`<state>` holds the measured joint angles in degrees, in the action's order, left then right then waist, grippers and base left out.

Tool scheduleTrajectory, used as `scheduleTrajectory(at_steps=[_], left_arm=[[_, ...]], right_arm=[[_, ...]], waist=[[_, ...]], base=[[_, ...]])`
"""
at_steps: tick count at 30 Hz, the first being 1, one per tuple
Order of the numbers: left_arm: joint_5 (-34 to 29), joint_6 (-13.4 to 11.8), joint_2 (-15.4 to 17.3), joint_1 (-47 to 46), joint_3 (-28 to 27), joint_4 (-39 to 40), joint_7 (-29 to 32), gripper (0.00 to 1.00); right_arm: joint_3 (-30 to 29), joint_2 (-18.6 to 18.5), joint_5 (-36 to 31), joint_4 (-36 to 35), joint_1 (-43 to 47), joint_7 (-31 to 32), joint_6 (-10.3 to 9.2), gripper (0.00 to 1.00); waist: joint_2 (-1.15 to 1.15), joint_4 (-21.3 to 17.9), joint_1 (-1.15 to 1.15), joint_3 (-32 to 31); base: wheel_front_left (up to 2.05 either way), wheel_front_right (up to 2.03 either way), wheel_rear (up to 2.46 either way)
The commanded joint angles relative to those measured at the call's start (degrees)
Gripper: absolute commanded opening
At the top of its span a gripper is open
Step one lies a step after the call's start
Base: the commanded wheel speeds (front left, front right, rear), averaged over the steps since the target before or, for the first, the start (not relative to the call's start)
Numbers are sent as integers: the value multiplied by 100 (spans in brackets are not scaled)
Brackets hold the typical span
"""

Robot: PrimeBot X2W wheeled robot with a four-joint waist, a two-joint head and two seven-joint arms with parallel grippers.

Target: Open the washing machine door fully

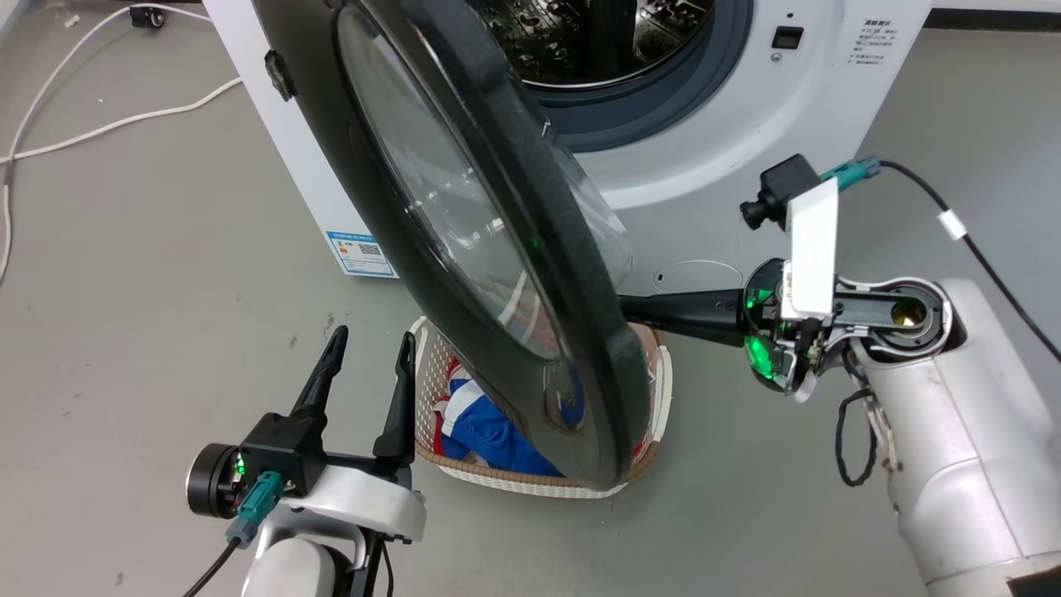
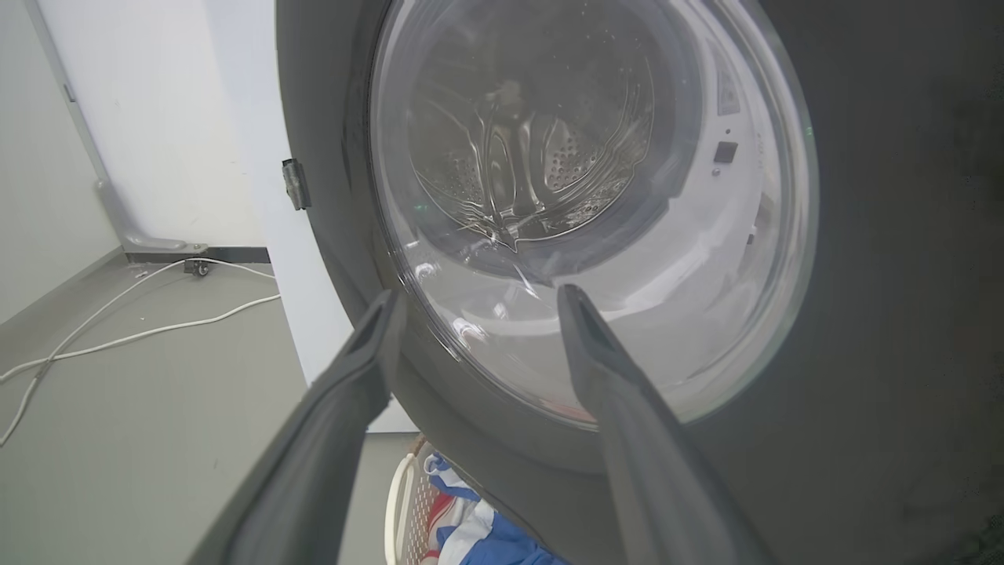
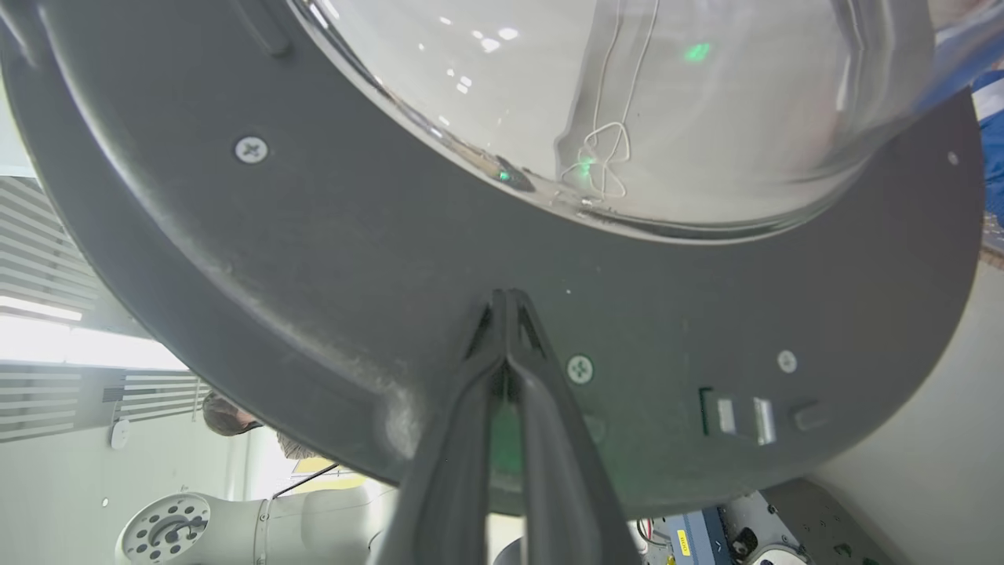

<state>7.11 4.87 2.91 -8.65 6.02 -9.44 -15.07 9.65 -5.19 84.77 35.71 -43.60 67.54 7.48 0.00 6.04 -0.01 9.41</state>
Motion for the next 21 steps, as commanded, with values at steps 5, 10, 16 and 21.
scheduleTrajectory(at_steps=[5, 10, 16, 21], left_arm=[[-28, 13, -2, 59, -19, -22, -14, 100], [-30, 38, -3, 119, -34, -53, -14, 100], [-23, 42, -3, 196, -36, -113, -14, 100], [-55, 51, -2, 240, -76, -152, -14, 100]], right_arm=[[79, 173, 73, -111, 285, -17, 2, 0], [33, 216, 124, -186, 519, -213, 2, 0], [-331, 224, 236, -247, 818, -891, 3, 0], [-668, 233, 511, -377, 1154, -1365, 3, 0]], waist=[[0, 18, 1, -64], [0, -14, 1, -172], [0, -108, 1, -313], [0, -246, 1, -412]], base=[[0, 0, 0], [0, 0, 0], [0, 0, 0], [0, 0, 0]])
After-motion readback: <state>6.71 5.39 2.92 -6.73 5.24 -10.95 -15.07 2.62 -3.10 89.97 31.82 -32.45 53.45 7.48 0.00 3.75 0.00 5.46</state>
